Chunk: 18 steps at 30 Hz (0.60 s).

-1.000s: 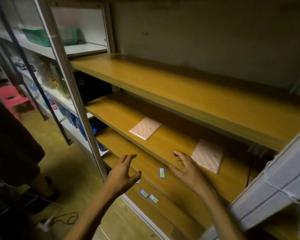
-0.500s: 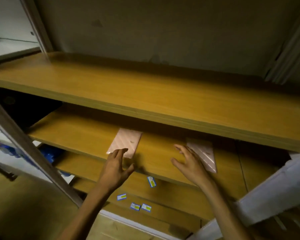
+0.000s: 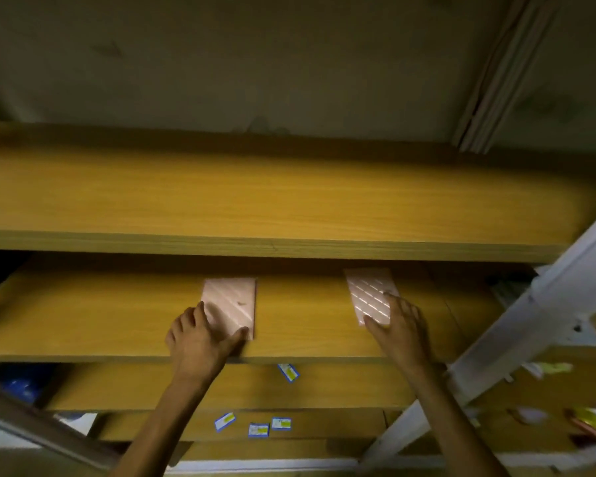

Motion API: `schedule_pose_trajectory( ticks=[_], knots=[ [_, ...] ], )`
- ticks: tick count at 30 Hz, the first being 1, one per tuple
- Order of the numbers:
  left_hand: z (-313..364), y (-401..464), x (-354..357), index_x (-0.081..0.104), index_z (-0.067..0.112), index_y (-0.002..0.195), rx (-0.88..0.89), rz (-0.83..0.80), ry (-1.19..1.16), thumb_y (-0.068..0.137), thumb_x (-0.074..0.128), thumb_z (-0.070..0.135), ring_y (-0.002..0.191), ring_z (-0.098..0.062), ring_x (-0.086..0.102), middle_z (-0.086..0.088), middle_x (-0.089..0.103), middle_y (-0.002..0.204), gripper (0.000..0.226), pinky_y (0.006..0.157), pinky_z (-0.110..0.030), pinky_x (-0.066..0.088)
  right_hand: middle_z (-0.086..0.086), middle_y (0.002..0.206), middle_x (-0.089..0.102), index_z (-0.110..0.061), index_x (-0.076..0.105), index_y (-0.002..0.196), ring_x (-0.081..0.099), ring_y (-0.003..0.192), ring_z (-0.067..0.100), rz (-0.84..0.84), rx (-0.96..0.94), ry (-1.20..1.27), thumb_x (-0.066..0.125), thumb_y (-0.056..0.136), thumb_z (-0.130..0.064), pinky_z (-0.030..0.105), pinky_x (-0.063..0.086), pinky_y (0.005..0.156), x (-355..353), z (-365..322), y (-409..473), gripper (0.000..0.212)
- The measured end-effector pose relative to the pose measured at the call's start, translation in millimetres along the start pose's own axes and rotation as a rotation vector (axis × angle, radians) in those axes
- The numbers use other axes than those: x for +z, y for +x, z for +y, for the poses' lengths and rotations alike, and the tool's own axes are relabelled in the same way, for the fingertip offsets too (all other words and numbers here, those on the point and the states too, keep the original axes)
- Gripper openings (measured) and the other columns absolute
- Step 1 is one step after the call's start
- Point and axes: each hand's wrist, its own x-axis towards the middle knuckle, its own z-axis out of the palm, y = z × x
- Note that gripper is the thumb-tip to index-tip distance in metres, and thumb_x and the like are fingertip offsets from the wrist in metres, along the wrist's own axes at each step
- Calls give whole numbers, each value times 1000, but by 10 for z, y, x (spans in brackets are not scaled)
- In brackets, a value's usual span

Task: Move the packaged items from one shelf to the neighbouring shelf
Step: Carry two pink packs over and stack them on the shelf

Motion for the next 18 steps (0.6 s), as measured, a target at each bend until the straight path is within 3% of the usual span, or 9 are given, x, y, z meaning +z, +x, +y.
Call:
schedule_pose_trajectory(
  ticks=[2,7,9,13,18],
  knots=[
    [7,18,57,42,4,136,1,17,21,50,34,90,126,-39,41,-19,49,136,122,103,-51,32,6,141,45,-23,38,139,37,130,27,36,51,-55,51,78,-67,39,35,100,42,92,19,77],
    [105,39,186,37,7,139,22,31,31,49,31,93,128,-37,39,-19,47,138,125,106,-50,28,9,148,38,-17,28,145,30,136,29,-14,154,-50,52,72,-77,42,28,110,135,180,96,97],
    [154,42,221,35,8,141,27,23,-8,49,38,91,130,-36,37,-17,45,140,124,107,-49,26,8,148,39,-18,28,146,29,136,29,-16,158,-9,56,70,-76,43,29,110,158,198,102,99],
    [275,49,251,29,14,146,26,-10,-87,54,73,74,133,-35,32,-12,41,145,118,107,-47,26,6,145,41,-22,31,143,29,132,29,-26,162,115,70,62,-67,46,33,106,131,195,120,101],
    [418,2,287,27,16,148,69,-68,-212,48,83,63,130,-35,34,-12,41,146,123,103,-44,32,3,149,34,-26,27,144,24,135,29,-60,183,232,81,54,-58,48,36,104,130,175,141,110]
  ],
)
